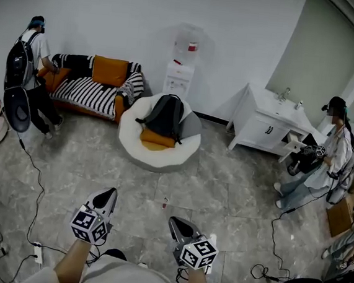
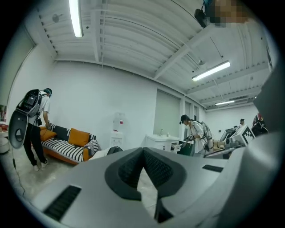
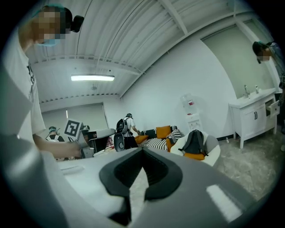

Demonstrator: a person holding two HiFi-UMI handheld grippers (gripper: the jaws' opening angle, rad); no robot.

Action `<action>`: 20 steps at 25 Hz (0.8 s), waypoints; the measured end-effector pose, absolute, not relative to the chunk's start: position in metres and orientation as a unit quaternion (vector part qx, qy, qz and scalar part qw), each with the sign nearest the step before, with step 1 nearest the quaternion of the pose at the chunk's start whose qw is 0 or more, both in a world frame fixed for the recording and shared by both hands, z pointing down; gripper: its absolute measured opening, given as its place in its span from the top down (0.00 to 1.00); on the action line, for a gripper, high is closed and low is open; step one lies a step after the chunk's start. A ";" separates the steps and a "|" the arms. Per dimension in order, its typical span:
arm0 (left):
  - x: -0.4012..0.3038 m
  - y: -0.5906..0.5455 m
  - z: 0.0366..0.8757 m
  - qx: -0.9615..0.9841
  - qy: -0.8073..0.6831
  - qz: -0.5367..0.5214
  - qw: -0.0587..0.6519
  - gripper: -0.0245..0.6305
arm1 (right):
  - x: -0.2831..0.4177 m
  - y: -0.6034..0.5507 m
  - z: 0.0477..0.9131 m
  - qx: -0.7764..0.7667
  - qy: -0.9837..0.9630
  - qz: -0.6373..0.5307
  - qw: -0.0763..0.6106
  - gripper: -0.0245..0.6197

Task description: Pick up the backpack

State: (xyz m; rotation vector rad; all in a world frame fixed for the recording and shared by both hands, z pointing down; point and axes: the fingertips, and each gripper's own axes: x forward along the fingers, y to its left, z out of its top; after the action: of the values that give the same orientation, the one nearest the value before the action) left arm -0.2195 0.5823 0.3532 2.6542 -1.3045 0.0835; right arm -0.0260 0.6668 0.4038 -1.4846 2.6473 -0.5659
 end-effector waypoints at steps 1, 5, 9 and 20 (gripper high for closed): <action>-0.220 0.584 0.356 0.893 -0.440 0.029 0.093 0.97 | -0.026 0.668 0.407 -0.479 0.857 -0.186 0.025 0.96; -0.220 0.590 0.356 0.891 -0.443 0.035 0.093 0.97 | -0.021 0.668 0.412 -0.484 0.854 -0.190 0.023 0.96; -0.221 0.591 0.357 0.891 -0.443 0.038 0.092 0.97 | -0.019 0.668 0.417 -0.483 0.852 -0.198 0.031 0.96; -0.205 0.555 0.363 0.900 -0.424 0.035 0.096 0.97 | -0.015 0.641 0.418 -0.485 0.851 -0.200 0.037 0.96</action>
State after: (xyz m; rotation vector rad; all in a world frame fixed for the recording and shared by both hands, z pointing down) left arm -0.2051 0.5552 0.3626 2.6666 -1.2564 0.1037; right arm -0.0149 0.6406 0.4176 -1.4885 2.6104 -0.6127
